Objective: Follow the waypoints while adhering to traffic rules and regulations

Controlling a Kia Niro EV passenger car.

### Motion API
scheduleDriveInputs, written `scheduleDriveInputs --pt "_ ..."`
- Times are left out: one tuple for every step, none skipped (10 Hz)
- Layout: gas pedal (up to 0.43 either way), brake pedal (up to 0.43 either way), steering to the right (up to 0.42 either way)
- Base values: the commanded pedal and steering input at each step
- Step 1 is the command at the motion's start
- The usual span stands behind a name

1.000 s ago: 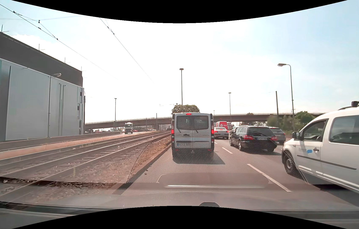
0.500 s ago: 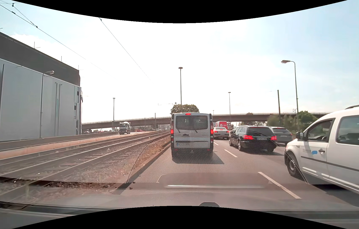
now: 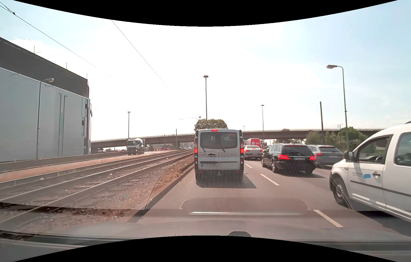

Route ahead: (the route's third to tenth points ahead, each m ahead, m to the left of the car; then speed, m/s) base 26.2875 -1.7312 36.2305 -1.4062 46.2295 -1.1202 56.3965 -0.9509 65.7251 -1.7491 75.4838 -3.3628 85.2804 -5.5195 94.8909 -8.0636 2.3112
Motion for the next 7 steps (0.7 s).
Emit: scheduleDriveInputs --pt "0.0 0.0 -0.003" --pt "0.0 0.0 -0.003" --pt "0.0 0.0 -0.003" --pt "0.0 0.0 -0.003" --pt "0.0 0.0 -0.003" --pt "0.0 0.0 -0.003" --pt "0.0 0.0 -0.003"
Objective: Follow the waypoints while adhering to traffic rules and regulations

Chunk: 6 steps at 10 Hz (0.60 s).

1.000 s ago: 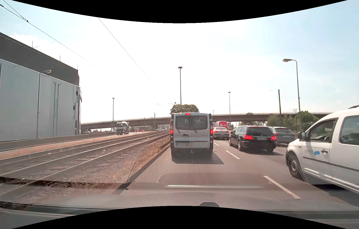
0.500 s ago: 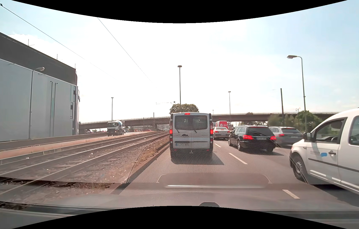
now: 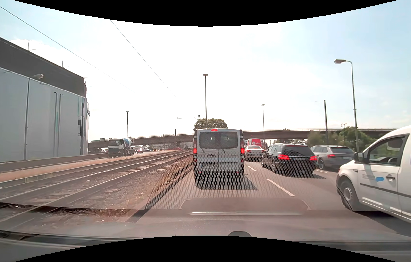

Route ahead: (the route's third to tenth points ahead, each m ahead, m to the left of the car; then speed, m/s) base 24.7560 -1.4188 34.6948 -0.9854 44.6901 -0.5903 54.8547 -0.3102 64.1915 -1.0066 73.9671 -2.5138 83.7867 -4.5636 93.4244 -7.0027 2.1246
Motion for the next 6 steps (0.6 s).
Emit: scheduleDriveInputs --pt "0.0 0.0 -0.003" --pt "0.0 0.0 -0.003" --pt "0.0 0.0 -0.003" --pt "0.0 0.0 -0.003" --pt "0.0 0.0 -0.002" --pt "0.0 0.0 -0.002"
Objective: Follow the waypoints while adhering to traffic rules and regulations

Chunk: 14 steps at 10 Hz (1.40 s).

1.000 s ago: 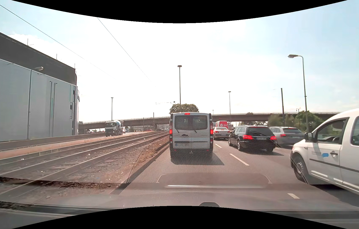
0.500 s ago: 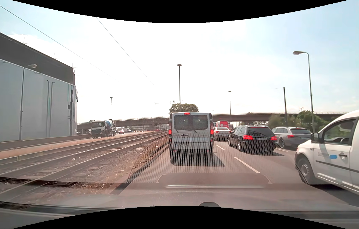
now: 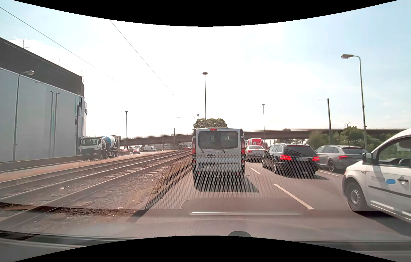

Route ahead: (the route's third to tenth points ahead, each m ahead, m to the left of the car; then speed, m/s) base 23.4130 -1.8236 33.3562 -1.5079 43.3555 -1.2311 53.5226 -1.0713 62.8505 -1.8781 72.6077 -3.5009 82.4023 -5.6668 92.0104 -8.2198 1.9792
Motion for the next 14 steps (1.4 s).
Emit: scheduleDriveInputs --pt "0.0 0.0 -0.003" --pt "0.0 0.0 -0.003" --pt "0.0 0.0 -0.002" --pt "0.0 0.0 -0.003" --pt "0.0 0.0 -0.002" --pt "0.0 0.0 -0.002" --pt "0.0 0.0 -0.002" --pt "0.0 0.0 -0.002" --pt "0.0 0.0 -0.003" --pt "0.0 0.0 -0.003" --pt "0.0 0.0 -0.004" --pt "0.0 0.0 -0.004" --pt "0.0 0.0 -0.004" --pt "0.0 0.0 -0.004"
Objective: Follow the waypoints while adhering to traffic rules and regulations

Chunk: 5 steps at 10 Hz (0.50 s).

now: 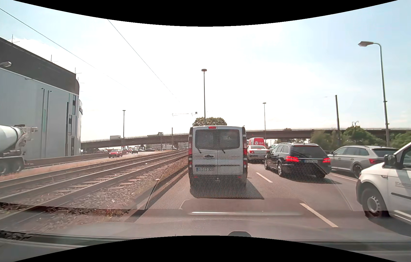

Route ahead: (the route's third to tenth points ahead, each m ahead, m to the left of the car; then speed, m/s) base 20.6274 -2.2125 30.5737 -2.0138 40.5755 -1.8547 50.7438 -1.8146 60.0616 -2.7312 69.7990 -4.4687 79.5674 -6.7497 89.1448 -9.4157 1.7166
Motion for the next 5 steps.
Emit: scheduleDriveInputs --pt "0.0 0.0 -0.005" --pt "0.0 0.0 -0.007" --pt "0.0 0.0 -0.007" --pt "0.0 0.0 -0.007" --pt "0.0 0.0 -0.007"
